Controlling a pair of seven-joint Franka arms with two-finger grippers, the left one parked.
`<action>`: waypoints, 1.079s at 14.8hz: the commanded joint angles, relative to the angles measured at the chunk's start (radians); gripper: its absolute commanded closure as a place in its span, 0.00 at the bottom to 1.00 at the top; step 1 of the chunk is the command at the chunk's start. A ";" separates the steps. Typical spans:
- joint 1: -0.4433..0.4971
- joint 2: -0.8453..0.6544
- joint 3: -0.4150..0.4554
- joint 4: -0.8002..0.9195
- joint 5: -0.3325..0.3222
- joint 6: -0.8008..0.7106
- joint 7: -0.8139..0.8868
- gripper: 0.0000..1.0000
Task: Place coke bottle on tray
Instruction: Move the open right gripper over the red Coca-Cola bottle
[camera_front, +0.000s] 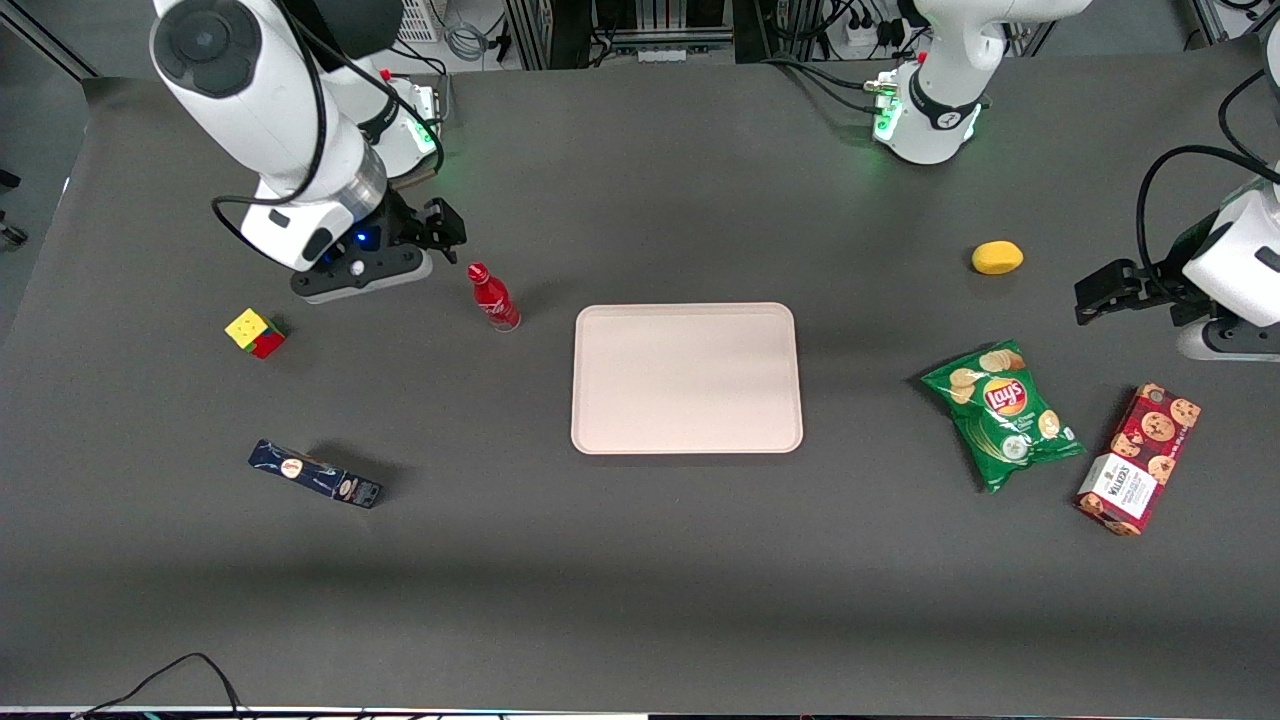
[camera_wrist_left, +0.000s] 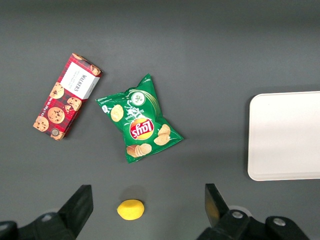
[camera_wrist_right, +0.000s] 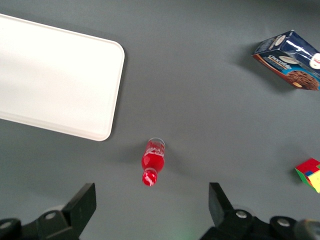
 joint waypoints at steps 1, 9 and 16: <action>-0.009 -0.101 0.022 -0.269 0.022 0.245 0.017 0.00; -0.011 -0.128 0.059 -0.605 0.048 0.597 0.021 0.00; -0.026 -0.132 0.128 -0.699 0.047 0.662 0.119 0.00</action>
